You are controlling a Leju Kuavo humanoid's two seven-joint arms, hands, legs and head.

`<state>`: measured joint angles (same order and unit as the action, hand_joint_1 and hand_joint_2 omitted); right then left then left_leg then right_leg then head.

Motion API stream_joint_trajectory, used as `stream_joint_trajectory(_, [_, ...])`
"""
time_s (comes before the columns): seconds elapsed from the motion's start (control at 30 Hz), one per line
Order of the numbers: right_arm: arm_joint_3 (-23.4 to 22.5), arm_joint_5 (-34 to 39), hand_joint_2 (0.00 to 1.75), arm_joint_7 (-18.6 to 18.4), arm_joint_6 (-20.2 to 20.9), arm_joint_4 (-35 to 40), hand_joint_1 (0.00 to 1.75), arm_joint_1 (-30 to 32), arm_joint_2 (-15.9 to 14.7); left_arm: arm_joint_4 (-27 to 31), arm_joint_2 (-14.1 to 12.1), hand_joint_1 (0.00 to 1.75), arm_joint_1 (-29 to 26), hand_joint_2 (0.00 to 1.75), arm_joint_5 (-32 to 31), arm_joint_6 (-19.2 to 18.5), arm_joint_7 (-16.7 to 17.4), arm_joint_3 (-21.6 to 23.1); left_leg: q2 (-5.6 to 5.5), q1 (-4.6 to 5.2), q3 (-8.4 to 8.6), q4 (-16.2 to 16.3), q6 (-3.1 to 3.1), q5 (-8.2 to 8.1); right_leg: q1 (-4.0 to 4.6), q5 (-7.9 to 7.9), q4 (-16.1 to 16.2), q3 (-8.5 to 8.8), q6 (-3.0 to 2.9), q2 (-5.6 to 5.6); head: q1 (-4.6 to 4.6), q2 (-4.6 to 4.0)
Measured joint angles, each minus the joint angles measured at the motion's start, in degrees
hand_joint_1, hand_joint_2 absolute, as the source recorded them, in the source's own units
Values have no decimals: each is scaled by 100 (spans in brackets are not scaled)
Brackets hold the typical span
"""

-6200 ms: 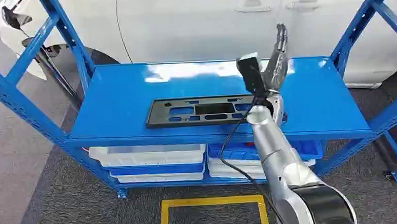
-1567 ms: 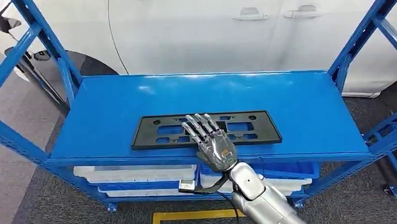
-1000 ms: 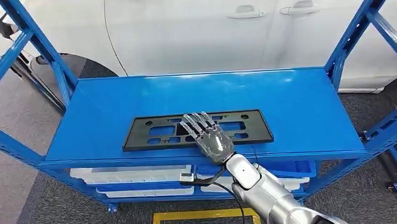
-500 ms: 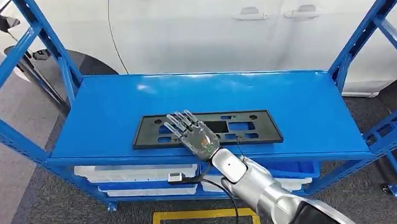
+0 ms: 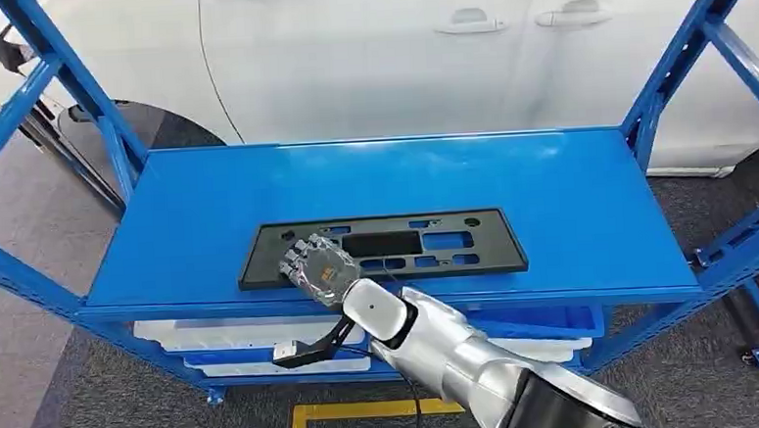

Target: Take the parts from the cabinet and place them on the table.

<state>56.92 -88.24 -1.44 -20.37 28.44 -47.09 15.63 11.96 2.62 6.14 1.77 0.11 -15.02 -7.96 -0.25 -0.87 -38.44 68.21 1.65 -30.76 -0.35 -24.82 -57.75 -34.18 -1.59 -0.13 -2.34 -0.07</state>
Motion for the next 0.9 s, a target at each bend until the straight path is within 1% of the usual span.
stream_joint_trajectory(0.03, [7,11,175,-20,-4,-26,169,-1,0,0,0,0,-9,0,-2,-20,-7,0,0,-5,-203,430,22,-164,4,-2,-2,-2,-3,-2,0,0])
stream_joint_trajectory(0.07, [9,26,175,-54,-9,-54,169,-14,0,0,0,0,-20,0,-2,-35,-11,0,0,-6,-354,738,36,-224,4,-2,-6,-4,-3,0,0,0])
stream_joint_trajectory(0.1, [9,30,175,-79,-7,-81,164,-42,0,0,0,0,-24,0,-2,-46,-11,0,0,-12,-353,727,40,-137,2,-3,-7,2,-2,3,0,0])
stream_joint_trajectory(0.13, [9,46,175,-100,0,-103,164,-91,0,0,-2,0,-18,0,-2,-46,-11,0,1,-18,-220,444,39,68,0,-4,-9,9,0,10,0,0])
stream_joint_trajectory(0.17, [9,52,175,-149,15,-122,171,-146,7,0,-4,0,-5,0,-2,-52,-13,0,2,-25,26,-48,29,336,-3,-11,-13,25,11,15,0,0])
stream_joint_trajectory(0.2, [9,79,175,-197,44,-148,173,-198,15,0,-4,0,8,0,-2,-57,-20,0,5,-32,295,-578,17,576,-4,-22,-22,39,28,19,0,0])
stream_joint_trajectory(0.23, [9,98,175,-231,66,-181,175,-249,26,0,-4,0,22,0,-9,-63,-24,0,6,-33,471,-952,-7,589,2,-34,-30,40,56,19,0,0])
stream_joint_trajectory(0.27, [7,111,175,-262,79,-223,175,-303,26,0,-4,0,39,0,-13,-74,-28,0,1,10,517,-1031,-59,562,37,-37,-59,16,94,32,0,0])
stream_joint_trajectory(0.37, [4,153,175,-284,79,-302,175,-413,26,0,-4,0,26,0,-24,-131,-31,0,-5,31,503,-1018,-152,577,17,-3,-14,31,191,37,0,0])
stream_joint_trajectory(0.4, [2,168,175,-284,79,-326,175,-439,24,0,0,0,29,0,-26,-144,-39,0,8,-18,523,-1075,-206,617,28,-24,-31,20,229,40,0,0])
stream_joint_trajectory(0.43, [0,177,175,-286,79,-354,175,-455,20,0,7,0,35,0,-26,-149,-55,0,18,-12,531,-1089,-235,631,9,-132,-154,-19,251,35,2,0])
stream_joint_trajectory(0.47, [0,179,175,-286,79,-374,175,-471,20,0,4,0,40,0,-22,-146,-66,-2,24,-11,518,-1089,-274,636,5,-360,-488,-171,262,34,2,0])
stream_joint_trajectory(0.53, [0,181,175,-286,79,-424,175,-464,17,0,4,0,31,0,-24,-149,-68,-2,38,4,500,-1088,-289,639,-3,-789,-1388,-590,284,34,2,0])
stream_joint_trajectory(0.57, [0,181,175,-286,79,-446,175,-461,15,0,4,0,25,0,-24,-149,-68,-2,39,8,488,-1083,-289,640,-4,-903,-1763,-773,292,33,2,0])
stream_joint_trajectory(0.6, [0,181,175,-286,79,-455,175,-459,15,0,7,0,22,0,-24,-149,-68,-2,39,8,485,-1080,-291,642,-8,-854,-1844,-812,292,32,2,0])
stream_joint_trajectory(0.63, [0,181,175,-286,79,-461,175,-465,15,0,7,0,22,0,-24,-151,-68,-2,38,8,486,-1076,-290,642,-9,-676,-1618,-687,287,32,2,0])
stream_joint_trajectory(0.67, [0,183,175,-288,79,-470,175,-475,15,0,7,0,24,0,-24,-151,-74,-2,34,8,492,-1067,-285,640,-9,-444,-1188,-454,271,31,2,0])
stream_joint_trajectory(0.7, [0,186,175,-291,70,-470,175,-486,15,0,7,0,24,0,-24,-162,-92,-2,27,8,498,-1059,-277,637,-9,-213,-645,-169,246,29,2,0])
stream_joint_trajectory(0.73, [0,192,175,-297,22,-472,175,-493,15,0,7,0,23,175,-26,-194,-150,-2,16,10,498,-1044,-256,631,-3,-87,-132,106,209,28,2,0])
stream_joint_trajectory(0.77, [-2,201,175,-299,-35,-472,175,-494,17,0,7,0,22,175,-37,-208,-219,-2,2,53,478,-1012,-216,619,31,-134,-48,128,198,24,2,0])
stream_joint_trajectory(0.8, [-4,205,175,-299,-89,-476,175,-491,17,0,4,0,17,175,-70,-208,-303,-2,-4,43,472,-1024,-184,638,21,-111,-49,106,177,29,2,0])
stream_joint_trajectory(0.83, [-11,223,175,-295,-144,-481,175,-481,15,0,4,0,12,175,-74,-190,-370,-2,-4,39,472,-1035,-150,644,35,-113,-51,95,151,34,2,0])
stream_joint_trajectory(0.87, [-20,247,175,-291,-183,-487,175,-480,15,0,4,0,9,175,-83,-179,-428,-2,-3,24,482,-1064,-114,660,54,-104,-48,94,119,38,0,2])
stream_joint_trajectory(0.9, [-46,275,175,-284,-249,-490,175,-483,15,0,0,0,11,175,-92,-155,-481,-2,-5,32,493,-1067,-71,660,23,-63,17,113,64,35,0,2])
